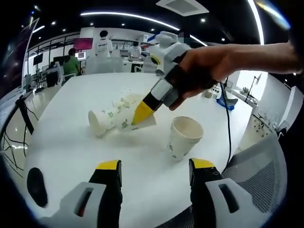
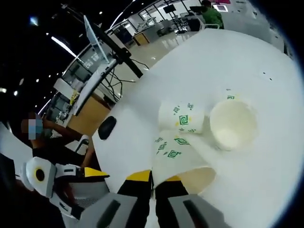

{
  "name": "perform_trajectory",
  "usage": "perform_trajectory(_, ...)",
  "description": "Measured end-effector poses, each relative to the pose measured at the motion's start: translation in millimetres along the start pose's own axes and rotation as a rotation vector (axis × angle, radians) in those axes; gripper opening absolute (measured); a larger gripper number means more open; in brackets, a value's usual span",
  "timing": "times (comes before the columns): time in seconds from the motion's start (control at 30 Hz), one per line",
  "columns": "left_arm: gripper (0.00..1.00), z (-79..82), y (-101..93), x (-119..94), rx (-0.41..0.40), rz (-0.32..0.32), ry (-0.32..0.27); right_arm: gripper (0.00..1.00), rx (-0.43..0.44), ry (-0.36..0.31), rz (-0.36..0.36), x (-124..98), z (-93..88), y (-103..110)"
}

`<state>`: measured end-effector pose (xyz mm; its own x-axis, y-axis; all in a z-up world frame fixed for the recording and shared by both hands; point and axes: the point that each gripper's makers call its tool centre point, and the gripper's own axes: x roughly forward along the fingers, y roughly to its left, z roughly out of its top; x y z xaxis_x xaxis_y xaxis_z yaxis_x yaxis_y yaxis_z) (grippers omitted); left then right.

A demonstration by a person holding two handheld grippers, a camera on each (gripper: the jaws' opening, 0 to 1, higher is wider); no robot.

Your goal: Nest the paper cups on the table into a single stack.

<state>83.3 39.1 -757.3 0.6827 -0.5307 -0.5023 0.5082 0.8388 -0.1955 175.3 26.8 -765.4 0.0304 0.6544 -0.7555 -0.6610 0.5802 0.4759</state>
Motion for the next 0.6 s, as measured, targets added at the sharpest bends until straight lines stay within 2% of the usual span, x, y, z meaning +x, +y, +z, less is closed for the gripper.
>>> perform_trajectory(0.33, 0.57, 1.7, -3.3, -2, 0.011, -0.01, -0.004, 0.0, -0.057, -0.009, -0.043, -32, 0.9, -4)
perform_trajectory(0.6, 0.57, 0.9, -3.4, -1, 0.018, -0.012, -0.006, 0.0, -0.065, -0.008, -0.058, -52, -3.3, -11)
